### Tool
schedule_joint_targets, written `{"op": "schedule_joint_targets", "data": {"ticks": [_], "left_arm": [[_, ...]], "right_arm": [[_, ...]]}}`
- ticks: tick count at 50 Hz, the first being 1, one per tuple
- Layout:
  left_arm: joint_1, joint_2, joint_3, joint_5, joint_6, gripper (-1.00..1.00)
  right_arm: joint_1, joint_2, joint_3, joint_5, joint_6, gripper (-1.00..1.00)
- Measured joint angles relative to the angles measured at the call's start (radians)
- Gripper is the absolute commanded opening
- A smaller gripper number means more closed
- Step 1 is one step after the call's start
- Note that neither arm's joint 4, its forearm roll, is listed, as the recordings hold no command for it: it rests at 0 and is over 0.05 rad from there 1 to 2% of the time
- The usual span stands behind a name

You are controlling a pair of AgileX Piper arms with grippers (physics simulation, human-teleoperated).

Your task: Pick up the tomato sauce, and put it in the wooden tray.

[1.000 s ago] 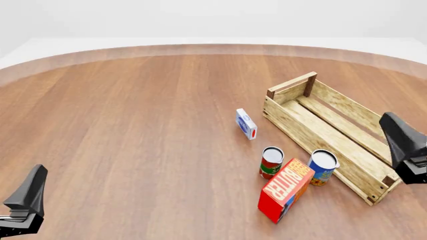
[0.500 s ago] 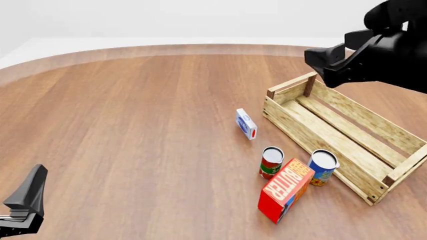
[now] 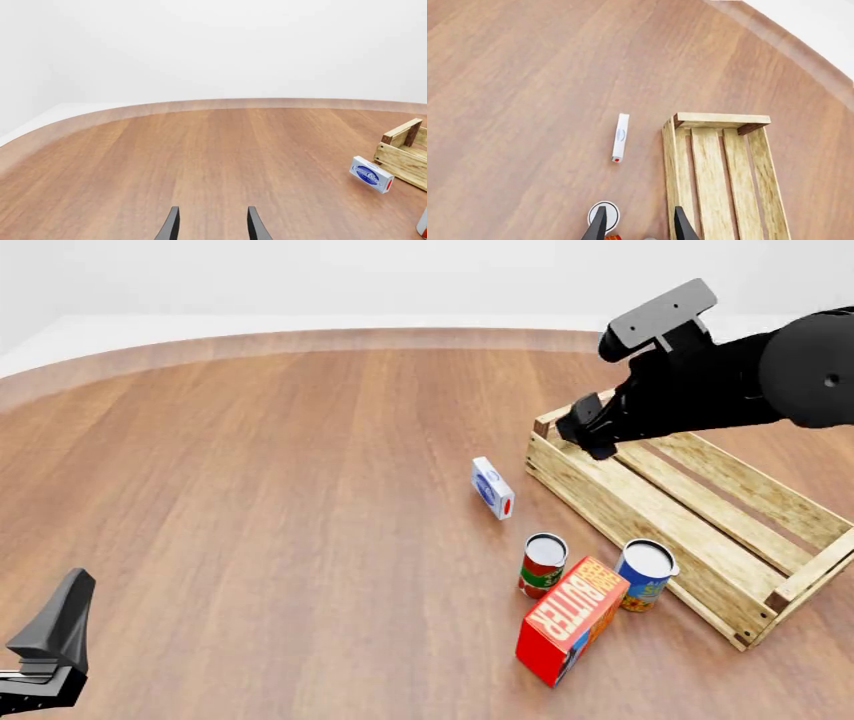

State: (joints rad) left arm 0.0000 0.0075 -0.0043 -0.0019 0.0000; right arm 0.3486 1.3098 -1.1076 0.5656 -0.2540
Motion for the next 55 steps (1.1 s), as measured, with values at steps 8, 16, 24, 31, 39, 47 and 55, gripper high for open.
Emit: {"op": "schedule_joint_targets", "data": {"ticks": [8, 16, 24, 31, 39, 47, 55], "left_arm": [[0.000, 0.000, 0.000, 0.000, 0.000, 1.00], [0.000, 0.000, 0.000, 0.000, 0.000, 1.00], [0.000, 0.000, 0.000, 0.000, 0.000, 1.00], [0.000, 0.000, 0.000, 0.000, 0.000, 1.00], [0.000, 0.000, 0.000, 0.000, 0.000, 1.00], [0.000, 0.000, 0.000, 0.000, 0.000, 1.00], [0.000, 0.000, 0.000, 0.000, 0.000, 1.00]], "right_arm": [[0.005, 0.052, 0.021, 0.025, -0.002, 1.00], [0.018, 0.088, 0.045, 0.032, 0.005, 1.00], [0.030, 0.105, 0.055, 0.037, 0.019, 1.00], [0.046, 0.116, 0.061, 0.032, 0.032, 1.00], [0.066, 0.141, 0.068, 0.014, 0.049, 1.00], [0.082, 0.173, 0.078, -0.013, 0.067, 1.00], [0.094, 0.209, 0.098, -0.050, 0.089, 1.00]]}}
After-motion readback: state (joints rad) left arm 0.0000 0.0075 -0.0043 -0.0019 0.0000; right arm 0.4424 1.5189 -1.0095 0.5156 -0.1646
